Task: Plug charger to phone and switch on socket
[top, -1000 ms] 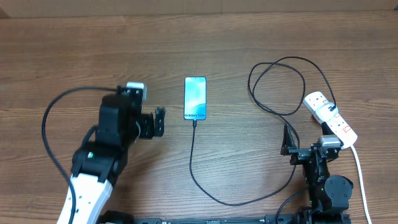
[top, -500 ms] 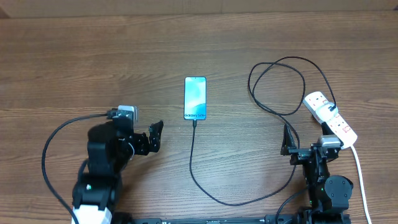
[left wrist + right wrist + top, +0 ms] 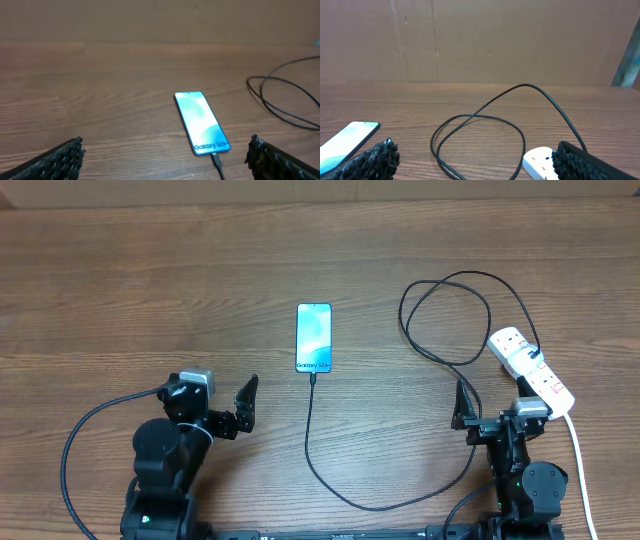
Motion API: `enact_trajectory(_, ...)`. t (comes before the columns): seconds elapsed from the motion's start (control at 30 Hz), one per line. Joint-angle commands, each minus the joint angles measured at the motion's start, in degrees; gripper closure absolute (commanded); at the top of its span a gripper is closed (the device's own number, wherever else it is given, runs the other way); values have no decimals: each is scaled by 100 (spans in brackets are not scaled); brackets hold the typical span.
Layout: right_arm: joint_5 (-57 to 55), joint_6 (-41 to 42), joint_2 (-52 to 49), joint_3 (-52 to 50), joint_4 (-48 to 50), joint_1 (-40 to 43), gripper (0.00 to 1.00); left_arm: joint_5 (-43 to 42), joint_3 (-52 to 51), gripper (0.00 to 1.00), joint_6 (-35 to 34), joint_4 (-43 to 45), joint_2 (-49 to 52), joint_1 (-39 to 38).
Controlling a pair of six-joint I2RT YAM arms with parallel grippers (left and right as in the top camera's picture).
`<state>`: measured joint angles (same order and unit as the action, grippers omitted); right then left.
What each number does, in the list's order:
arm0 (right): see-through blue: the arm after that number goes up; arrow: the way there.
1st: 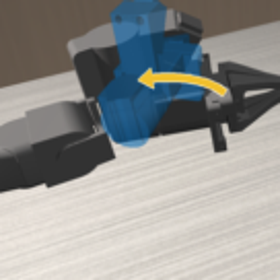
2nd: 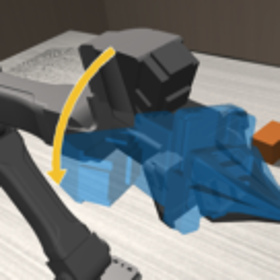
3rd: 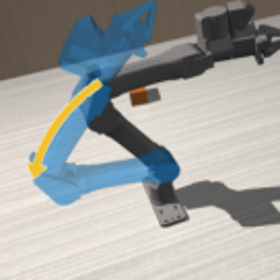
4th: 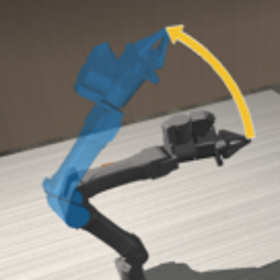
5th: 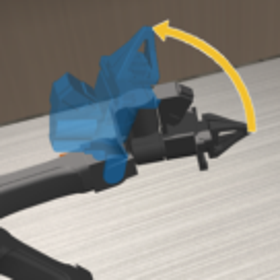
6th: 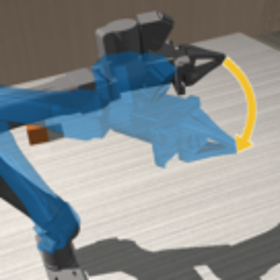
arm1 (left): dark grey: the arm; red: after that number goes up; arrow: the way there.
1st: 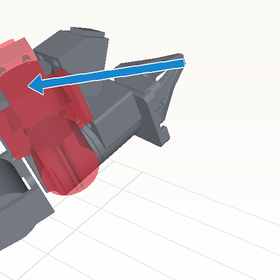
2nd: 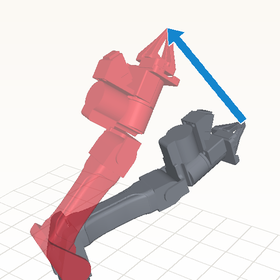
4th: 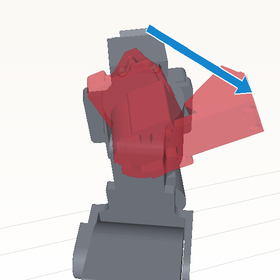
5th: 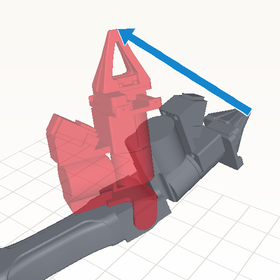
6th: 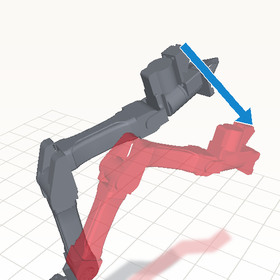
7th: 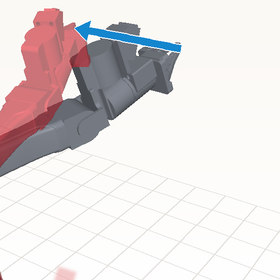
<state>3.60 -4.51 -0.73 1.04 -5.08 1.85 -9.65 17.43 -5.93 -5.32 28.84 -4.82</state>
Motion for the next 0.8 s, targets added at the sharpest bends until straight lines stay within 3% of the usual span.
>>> enact_trajectory(0.0, -55, -7, 57, -57, 42, -20, 0, 382, -125, 1, 79, 146, -227, 42)
enact_trajectory(0.47, -55, -7, 57, -57, 42, -20, 0, 732, -859, 0, 46, 780, -1412, 289)
enact_trajectory(0.77, -55, -7, 57, -57, 42, -20, 0, 1161, -1709, 1, -568, 1202, -2420, 450)
